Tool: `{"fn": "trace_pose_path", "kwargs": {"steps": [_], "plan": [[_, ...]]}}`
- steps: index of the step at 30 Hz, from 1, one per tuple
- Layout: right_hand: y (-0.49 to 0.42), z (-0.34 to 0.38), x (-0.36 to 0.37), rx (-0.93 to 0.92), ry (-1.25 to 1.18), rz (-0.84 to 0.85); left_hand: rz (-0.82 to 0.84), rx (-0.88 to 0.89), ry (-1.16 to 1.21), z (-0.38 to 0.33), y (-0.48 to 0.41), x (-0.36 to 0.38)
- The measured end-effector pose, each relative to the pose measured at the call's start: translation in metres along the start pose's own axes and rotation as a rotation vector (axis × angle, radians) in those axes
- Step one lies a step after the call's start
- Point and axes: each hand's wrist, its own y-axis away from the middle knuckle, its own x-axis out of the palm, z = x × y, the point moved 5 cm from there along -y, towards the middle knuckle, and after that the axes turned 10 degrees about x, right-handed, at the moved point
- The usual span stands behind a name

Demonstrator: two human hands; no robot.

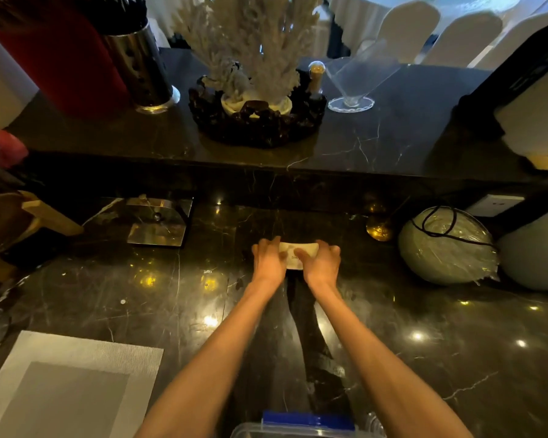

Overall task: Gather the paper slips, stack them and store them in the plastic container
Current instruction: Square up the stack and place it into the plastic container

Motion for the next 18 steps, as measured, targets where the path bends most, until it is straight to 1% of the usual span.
{"fn": "trace_pose_path", "kwargs": {"steps": [3, 5, 6, 7, 9, 12, 14, 16, 18], "plan": [[-0.014, -0.004, 0.011, 0.078, 0.095, 0.018, 0.029, -0.047, -0.009, 0.006, -0.01, 0.011], [-0.02, -0.011, 0.017, 0.118, 0.162, 0.03, 0.004, -0.08, -0.104, 0.01, -0.012, 0.012], [-0.022, -0.013, 0.019, 0.125, 0.146, 0.049, 0.012, -0.105, -0.153, 0.011, -0.014, 0.011], [-0.024, -0.014, 0.022, 0.122, 0.105, 0.077, 0.038, -0.147, -0.154, 0.014, -0.017, 0.011], [-0.027, -0.013, 0.023, 0.11, 0.04, 0.111, 0.099, -0.248, -0.046, 0.018, -0.022, 0.009], [-0.031, -0.012, 0.022, 0.142, 0.02, 0.123, 0.085, -0.364, 0.099, 0.024, -0.026, 0.004], [-0.035, -0.015, 0.022, 0.201, -0.044, 0.189, 0.078, -0.44, 0.169, 0.031, -0.026, 0.002], [-0.037, -0.016, 0.02, 0.251, -0.147, 0.276, 0.093, -0.474, 0.22, 0.037, -0.027, 0.004], [-0.035, -0.017, 0.016, 0.268, -0.223, 0.348, 0.142, -0.457, 0.232, 0.039, -0.023, 0.005]]}}
